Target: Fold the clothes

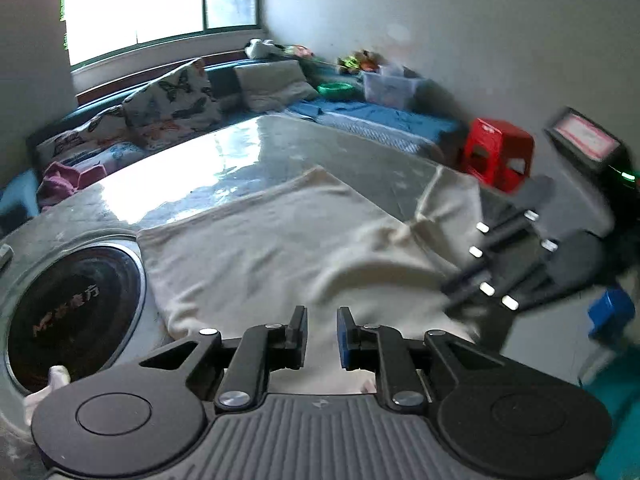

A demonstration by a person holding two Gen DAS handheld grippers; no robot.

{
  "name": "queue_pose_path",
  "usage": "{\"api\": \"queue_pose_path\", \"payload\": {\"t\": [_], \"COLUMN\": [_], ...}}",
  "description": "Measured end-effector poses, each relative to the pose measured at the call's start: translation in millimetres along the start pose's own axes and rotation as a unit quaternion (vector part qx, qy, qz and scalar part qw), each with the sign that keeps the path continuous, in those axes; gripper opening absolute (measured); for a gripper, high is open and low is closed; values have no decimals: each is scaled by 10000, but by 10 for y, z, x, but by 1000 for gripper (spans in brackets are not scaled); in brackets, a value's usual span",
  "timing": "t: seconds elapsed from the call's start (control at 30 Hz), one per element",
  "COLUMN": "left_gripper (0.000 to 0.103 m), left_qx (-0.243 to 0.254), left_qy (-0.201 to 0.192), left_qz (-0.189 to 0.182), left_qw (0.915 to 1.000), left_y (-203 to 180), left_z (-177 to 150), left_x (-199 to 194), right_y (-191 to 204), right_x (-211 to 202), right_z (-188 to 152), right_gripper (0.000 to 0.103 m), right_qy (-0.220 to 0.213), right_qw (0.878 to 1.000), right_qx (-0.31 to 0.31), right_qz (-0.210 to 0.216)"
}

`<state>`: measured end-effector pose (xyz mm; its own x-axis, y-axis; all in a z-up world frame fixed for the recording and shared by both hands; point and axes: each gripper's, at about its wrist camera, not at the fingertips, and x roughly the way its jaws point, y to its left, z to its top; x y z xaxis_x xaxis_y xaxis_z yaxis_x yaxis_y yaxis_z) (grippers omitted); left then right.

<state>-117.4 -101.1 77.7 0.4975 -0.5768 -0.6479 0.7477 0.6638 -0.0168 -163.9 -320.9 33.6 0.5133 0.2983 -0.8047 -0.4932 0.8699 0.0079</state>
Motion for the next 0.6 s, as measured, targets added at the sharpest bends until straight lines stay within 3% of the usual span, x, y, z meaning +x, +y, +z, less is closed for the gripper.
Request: {"api": "queue_pose_path", "payload": {"t": [0.1, 0.23, 0.37, 0.4, 0.43, 0.6], "left_gripper": [17, 19, 25, 28, 30, 41], "left_qx": [-103, 49, 172, 174, 134, 24], "left_qy": [149, 407, 492, 493, 495, 484], "left_qz": [-226, -471, -588, -615, -630, -714], "left_qw": [9996, 9980, 9969, 9967, 9967, 9963], "left_y": [-59, -240, -394, -415, -411, -399], "left_z": [21, -42, -113, -122, -125, -137], "left_x": [239, 507, 623, 633, 630, 652], "right_y": [-153, -574, -1063, -1138, -1196, -1262], "right_x": [-116, -179, -52, -42, -52, -251], "right_z": [42, -1, -219, -281, -342, -569], "right_gripper": [24, 25, 26, 28, 37, 41], "right_qy": [-261, -621, -374, -352, -390, -148], "right_qw": [9990, 9900, 9729, 9700, 9674, 9501], "right_qx": [355, 1055, 1504, 1601, 1715, 2191], "right_qz": [-46, -707, -1715, -1797, -1825, -2216]}}
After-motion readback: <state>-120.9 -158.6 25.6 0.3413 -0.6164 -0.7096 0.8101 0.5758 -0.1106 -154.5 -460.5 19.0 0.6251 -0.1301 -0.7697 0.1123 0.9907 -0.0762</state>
